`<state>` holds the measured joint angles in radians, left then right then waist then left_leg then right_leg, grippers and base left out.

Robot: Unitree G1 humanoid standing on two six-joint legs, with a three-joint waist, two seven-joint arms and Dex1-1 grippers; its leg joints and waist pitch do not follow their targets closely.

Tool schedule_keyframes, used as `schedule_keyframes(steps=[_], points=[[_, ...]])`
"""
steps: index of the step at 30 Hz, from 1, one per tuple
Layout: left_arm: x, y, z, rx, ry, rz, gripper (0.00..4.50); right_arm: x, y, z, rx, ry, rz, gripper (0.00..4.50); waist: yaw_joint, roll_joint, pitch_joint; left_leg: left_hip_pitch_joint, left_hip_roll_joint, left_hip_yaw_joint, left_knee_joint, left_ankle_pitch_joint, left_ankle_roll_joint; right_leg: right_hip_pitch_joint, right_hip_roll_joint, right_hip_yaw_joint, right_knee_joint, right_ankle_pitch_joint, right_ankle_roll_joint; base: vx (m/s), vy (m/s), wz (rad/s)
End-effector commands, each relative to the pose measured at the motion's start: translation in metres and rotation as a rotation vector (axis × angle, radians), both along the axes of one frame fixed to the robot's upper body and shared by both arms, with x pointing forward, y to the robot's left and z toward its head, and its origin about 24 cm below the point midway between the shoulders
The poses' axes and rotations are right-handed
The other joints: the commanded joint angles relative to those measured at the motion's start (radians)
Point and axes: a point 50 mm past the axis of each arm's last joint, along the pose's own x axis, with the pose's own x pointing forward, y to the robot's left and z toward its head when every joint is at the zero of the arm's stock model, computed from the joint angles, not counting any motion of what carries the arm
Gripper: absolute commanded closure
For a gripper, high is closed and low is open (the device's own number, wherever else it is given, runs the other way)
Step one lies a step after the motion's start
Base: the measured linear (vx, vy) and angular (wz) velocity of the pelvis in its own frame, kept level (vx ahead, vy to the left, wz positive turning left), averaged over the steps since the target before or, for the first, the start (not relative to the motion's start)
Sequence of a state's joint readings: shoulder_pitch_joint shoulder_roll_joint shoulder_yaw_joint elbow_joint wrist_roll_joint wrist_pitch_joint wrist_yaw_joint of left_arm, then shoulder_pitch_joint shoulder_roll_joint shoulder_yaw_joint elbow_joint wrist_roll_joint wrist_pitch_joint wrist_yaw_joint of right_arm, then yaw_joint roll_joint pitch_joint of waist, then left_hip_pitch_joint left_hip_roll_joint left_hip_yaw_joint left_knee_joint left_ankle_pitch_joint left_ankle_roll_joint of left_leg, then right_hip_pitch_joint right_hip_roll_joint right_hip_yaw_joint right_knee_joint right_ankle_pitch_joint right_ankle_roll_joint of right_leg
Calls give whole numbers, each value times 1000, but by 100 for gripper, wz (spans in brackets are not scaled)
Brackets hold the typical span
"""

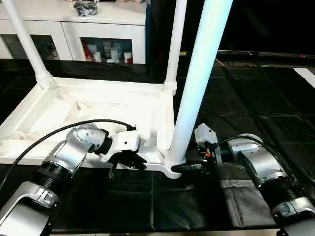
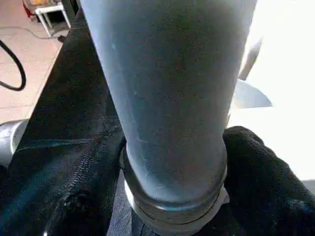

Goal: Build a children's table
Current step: Rotate leg to tighten

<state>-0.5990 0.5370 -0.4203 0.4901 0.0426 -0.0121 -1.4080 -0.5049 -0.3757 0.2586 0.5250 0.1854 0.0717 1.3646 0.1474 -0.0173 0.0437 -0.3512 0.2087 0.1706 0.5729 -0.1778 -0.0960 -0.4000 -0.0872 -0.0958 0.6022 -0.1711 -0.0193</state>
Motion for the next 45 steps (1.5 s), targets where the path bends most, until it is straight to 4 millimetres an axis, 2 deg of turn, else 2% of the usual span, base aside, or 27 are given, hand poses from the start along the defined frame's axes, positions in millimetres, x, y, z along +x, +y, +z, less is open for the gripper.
schedule_keyframes(steps=[1, 9, 11, 12, 13, 15, 16, 17, 19, 20, 22, 23, 24, 25, 26, 27, 28, 29, 30, 31, 32, 34, 37, 38, 40, 42, 45], points=[[0, -6, -1, 31, -11, -45, 450, -1, 2, 0, 9, 8, 33, 172, -6, 1, -62, 3, 26, 2, -62, -210, 32, 51, -59, 51, -66, -263, -183, 0, 0, 0], [2, -6, -1, 3, -10, -9, 450, -4, 6, -3, 53, 41, 17, 178, -4, 1, -62, 4, 26, 2, -62, -211, 30, 51, -61, 52, -67, -276, -178, 0, 0, 0], [8, -10, 2, -52, -9, 80, 450, -5, 12, -5, 90, 62, -47, 178, -3, 7, -62, 7, 27, 2, -62, -218, 27, 48, -60, 51, -69, -278, -182, 0, 0, 0], [8, -10, 2, -52, -9, 80, 450, -5, 12, -5, 90, 62, -47, 178, -3, 5, -61, 7, 27, 2, -62, -223, 24, 48, -61, 52, -69, -281, -182, 0, 0, 0], [13, -14, 4, -80, -24, 152, 450, -4, 17, -8, 97, 65, -114, 178, -6, 8, -60, 5, 26, 0, -64, -230, 20, 50, -60, 51, -69, -291, -180, 0, 0, 0], [21, -23, 6, -121, -53, 262, 450, 1, 26, -14, 109, 75, -274, 178, -12, 1, -55, 8, 21, -2, -66, -267, -1, 47, -62, 49, -79, -391, -147, 0, 0, 0], [22, -25, 6, -126, -55, 276, 450, 1, 28, -14, 110, 78, -298, 178, -14, 7, -54, 7, 21, -4, -68, -270, -7, 46, -62, 49, -81, -411, -139, 0, 0, 0], [24, -29, 7, -136, -65, 315, 450, 5, 32, -17, 108, 90, -377, 178, -17, 8, -54, 11, 19, -6, -68, -289, -15, 43, -64, 48, -90, -461, -120, 0, 0, 0], [29, -40, 5, -154, -63, 423, 450, 15, 44, -20, 135, 126, -532, 178, -34, 7, -53, 5, 16, -11, -71, -301, -29, 45, -65, 42, -93, -505, -99, 0, 0, 0], [30, -45, 5, -163, -58, 462, 450, 19, 49, -20, 138, 125, -576, 178, -37, 15, -53, 6, 14, -13, -69, -307, -32, 44, -65, 40, -95, -517, -95, 0, 0, 0], [32, -54, 4, -181, -49, 528, 450, 25, 60, -19, 139, 121, -635, 178, -48, 9, -53, 2, 11, -13, -68, -311, -24, 46, -64, 37, -102, -533, -85, 0, 0, 0], [32, -56, 4, -185, -48, 545, 450, 26, 63, -19, 135, 117, -648, 178, -56, 10, -54, 4, 12, -11, -66, -308, -18, 42, -63, 39, -101, -515, -92, 0, 0, 0], [33, -65, 4, -201, -44, 604, 450, 31, 73, -17, 110, 97, -690, 178, -56, 15, -55, 5, 12, -12, -66, -305, -14, 42, -63, 39, -102, -503, -96, 0, 0, 0], [33, -66, 4, -204, -43, 612, 450, 31, 75, -17, 106, 94, -695, 178, -64, 13, -54, 2, 13, -11, -66, -298, -17, 41, -60, 41, -96, -470, -112, 0, 0, 0], [34, -73, 5, -218, -42, 652, 450, 33, 85, -16, 85, 91, -714, 178, -65, 6, -56, 1, 12, -9, -65, -289, -12, 44, -58, 41, -94, -457, -115, 0, 0, 0], [35, -75, 6, -223, -44, 667, 450, 34, 88, -15, 83, 100, -716, 178, -64, 9, -55, 2, 12, -10, -66, -284, -9, 43, -59, 41, -94, -451, -118, 0, 0, 0], [35, -77, 8, -219, -58, 668, 450, 33, 92, -13, 74, 83, -692, 178, -65, 5, -57, 0, 12, -8, -65, -270, 0, 45, -58, 42, -92, -426, -123, 0, 0, 0], [35, -77, 8, -219, -59, 668, 450, 33, 92, -13, 74, 82, -691, 178, -61, 5, -58, 0, 13, -7, -64, -254, 8, 46, -58, 44, -90, -395, -127, 0, 0, 0], [34, -77, 8, -212, -65, 659, 450, 32, 93, -13, 74, 73, -672, 178, -62, 3, -59, -4, 13, -6, -65, -239, 15, 48, -57, 46, -86, -361, -132, 0, 0, 0], [34, -77, 8, -210, -66, 658, 450, 32, 93, -13, 76, 73, -669, 144, -61, 4, -59, -5, 14, -7, -65, -232, 16, 50, -57, 46, -83, -345, -136, 0, 0, 0], [34, -73, 8, -199, -80, 650, 450, 33, 90, -13, 75, 68, -672, 110, -61, -1, -60, -5, 15, -5, -65, -219, 20, 50, -55, 47, -80, -309, -144, 0, 0, 0], [35, -66, 9, -185, -103, 630, 450, 34, 83, -13, 87, 62, -675, 103, -61, 4, -60, -4, 16, -5, -65, -216, 23, 50, -56, 48, -76, -284, -157, 0, 0, 0], [34, -60, 9, -173, -98, 624, 450, 34, 77, -13, 89, 43, -673, 73, -62, 3, -60, -5, 16, -4, -65, -220, 24, 51, -58, 49, -75, -282, -160, 0, 0, 0], [32, -55, 8, -161, -103, 597, 450, 33, 69, -13, 95, 35, -656, 60, -63, -2, -59, -5, 15, -3, -65, -218, 26, 52, -58, 49, -76, -282, -161, 0, 0, 0], [31, -50, 8, -155, -100, 574, 450, 31, 61, -13, 105, 28, -633, 54, -62, 1, -59, -5, 16, -3, -65, -212, 31, 52, -58, 51, -76, -278, -159, 0, 0, 0], [29, -44, 8, -149, -92, 543, 450, 28, 49, -12, 110, 14, -597, 22, -56, -1, -61, -2, 18, -1, -62, -201, 40, 52, -58, 52, -73, -250, -162, 0, 0, 0], [23, -34, 9, -141, -84, 429, 450, 24, 24, -11, 99, -9, -549, 7, -52, 1, -62, -4, 18, -1, -61, -180, 51, 56, -57, 51, -65, -180, -190, 0, 0, 0]])
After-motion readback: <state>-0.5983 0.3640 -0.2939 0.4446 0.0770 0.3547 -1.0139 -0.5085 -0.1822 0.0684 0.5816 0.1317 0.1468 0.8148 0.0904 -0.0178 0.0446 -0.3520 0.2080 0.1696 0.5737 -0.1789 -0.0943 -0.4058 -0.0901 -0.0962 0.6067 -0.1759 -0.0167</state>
